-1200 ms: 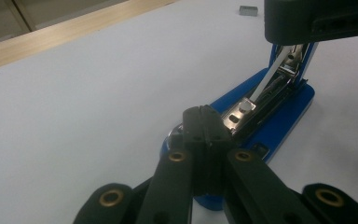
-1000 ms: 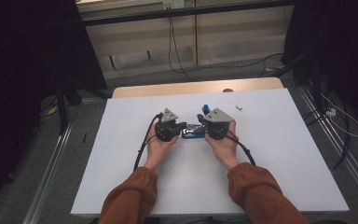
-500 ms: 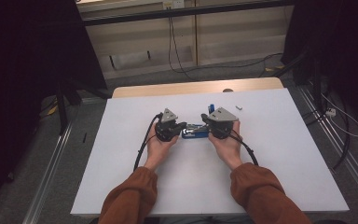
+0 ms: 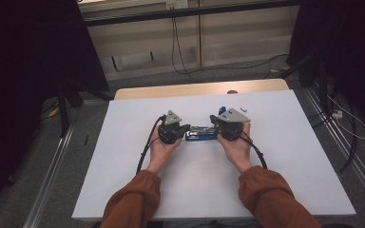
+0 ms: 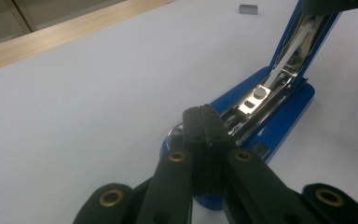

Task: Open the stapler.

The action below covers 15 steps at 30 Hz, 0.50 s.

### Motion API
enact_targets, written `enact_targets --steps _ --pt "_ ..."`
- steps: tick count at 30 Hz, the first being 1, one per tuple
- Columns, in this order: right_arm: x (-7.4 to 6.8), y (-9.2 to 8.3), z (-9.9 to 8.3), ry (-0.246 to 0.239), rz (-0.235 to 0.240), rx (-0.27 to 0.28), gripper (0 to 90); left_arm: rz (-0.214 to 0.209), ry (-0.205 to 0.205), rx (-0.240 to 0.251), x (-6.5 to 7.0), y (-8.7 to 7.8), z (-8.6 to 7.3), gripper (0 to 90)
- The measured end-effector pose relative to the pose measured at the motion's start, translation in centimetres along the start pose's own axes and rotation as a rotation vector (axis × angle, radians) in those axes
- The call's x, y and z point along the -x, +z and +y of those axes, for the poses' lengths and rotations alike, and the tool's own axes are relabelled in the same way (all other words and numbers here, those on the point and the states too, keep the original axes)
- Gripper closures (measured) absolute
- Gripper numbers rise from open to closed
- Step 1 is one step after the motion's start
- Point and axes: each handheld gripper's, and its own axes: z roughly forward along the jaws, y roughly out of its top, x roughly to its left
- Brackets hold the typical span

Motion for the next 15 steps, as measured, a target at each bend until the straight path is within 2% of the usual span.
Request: enact_targets --steps 9,12,15 --pt "1.3 -0.6 -0.5 0.033 -0.026 -0.013 90.0 -0.002 0.002 0.001 -0.1 0.0 0.0 90.0" --pt "1.9 -0.8 -0.9 0.058 -0.006 -0.004 90.0 -0.005 -0.002 0.002 -0.1 0.0 0.0 90.0" --pt "2.3 -1.2 -1.0 0.046 -0.012 -0.009 90.0 -0.009 -0.005 0.003 -0.1 0.0 0.0 90.0"
